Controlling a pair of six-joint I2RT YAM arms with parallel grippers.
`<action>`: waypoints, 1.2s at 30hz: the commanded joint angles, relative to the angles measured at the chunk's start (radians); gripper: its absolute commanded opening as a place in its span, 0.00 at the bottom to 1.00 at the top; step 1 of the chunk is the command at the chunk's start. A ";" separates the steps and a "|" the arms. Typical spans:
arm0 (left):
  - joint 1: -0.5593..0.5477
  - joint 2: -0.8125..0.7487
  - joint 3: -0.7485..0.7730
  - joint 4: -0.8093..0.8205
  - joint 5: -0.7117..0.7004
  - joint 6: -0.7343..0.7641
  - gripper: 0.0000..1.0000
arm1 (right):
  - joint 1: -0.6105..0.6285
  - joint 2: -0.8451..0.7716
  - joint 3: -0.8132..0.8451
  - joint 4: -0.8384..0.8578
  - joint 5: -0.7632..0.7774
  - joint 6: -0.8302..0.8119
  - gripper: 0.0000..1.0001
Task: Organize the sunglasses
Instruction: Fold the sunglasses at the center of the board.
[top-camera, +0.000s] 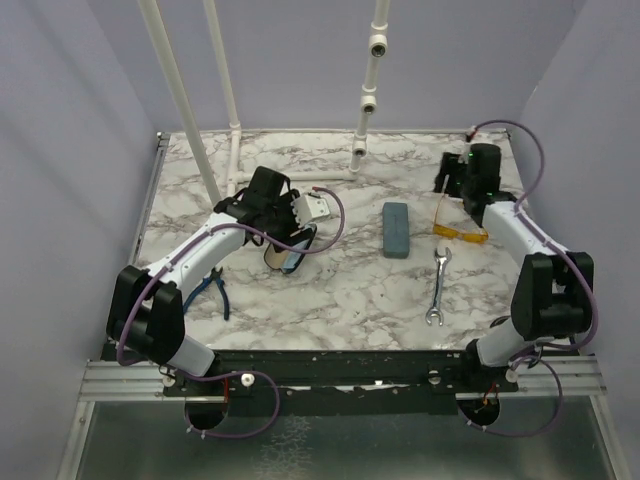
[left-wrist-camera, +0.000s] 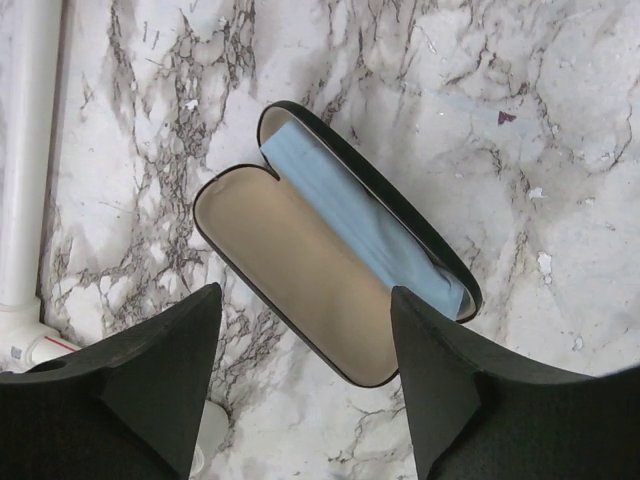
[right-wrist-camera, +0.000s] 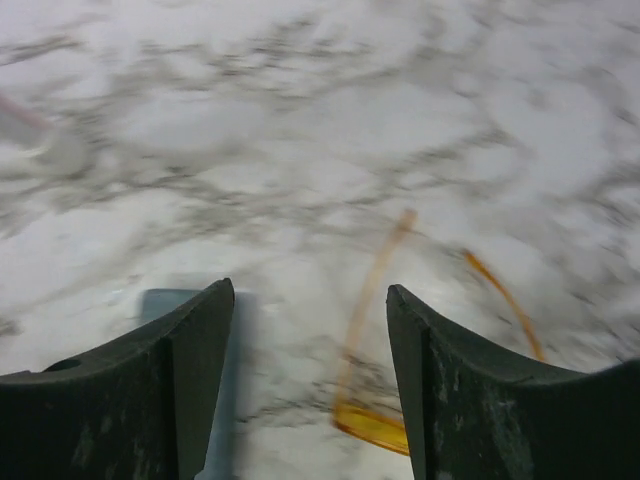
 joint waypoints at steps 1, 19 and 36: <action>0.008 -0.033 0.029 0.014 -0.008 -0.084 0.75 | -0.197 0.015 0.015 -0.261 0.200 0.146 0.68; 0.008 -0.102 -0.035 -0.028 0.040 -0.014 0.99 | -0.295 0.342 0.171 -0.407 0.237 -0.071 0.55; 0.009 -0.123 0.110 -0.183 0.238 -0.043 0.99 | -0.295 0.107 0.157 -0.404 0.009 -0.099 0.01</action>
